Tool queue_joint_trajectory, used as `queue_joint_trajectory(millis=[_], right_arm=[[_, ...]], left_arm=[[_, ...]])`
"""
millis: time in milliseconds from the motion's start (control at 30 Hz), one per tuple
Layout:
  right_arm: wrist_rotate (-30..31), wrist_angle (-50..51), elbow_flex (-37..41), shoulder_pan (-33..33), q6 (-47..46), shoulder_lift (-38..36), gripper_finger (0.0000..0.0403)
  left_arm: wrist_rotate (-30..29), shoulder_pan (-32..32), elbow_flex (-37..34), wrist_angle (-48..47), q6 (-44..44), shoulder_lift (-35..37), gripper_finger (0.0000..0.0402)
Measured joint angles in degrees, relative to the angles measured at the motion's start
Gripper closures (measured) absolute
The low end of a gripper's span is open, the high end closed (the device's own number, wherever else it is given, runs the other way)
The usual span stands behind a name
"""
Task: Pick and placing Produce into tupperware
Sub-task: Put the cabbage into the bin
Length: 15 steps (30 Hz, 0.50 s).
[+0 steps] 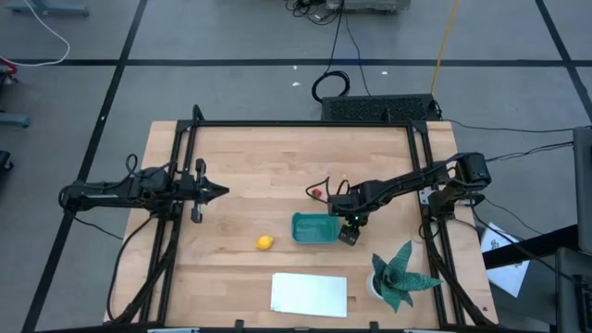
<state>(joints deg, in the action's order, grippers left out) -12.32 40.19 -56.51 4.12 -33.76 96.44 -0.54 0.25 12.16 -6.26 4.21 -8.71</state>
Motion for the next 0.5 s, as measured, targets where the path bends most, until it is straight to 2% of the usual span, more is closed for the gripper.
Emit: queue_joint_trajectory(millis=[267,500], right_arm=[[0.0,4.84,-3.97,-0.99,1.41,-0.15,0.0178],[0.0,8.66,-9.6,-1.88,4.71,-0.18,0.0171]], left_arm=[[0.0,-0.01,0.0,0.0,0.01,0.0,0.0378],[0.0,0.0,0.0,0.0,0.0,0.0,0.0378]])
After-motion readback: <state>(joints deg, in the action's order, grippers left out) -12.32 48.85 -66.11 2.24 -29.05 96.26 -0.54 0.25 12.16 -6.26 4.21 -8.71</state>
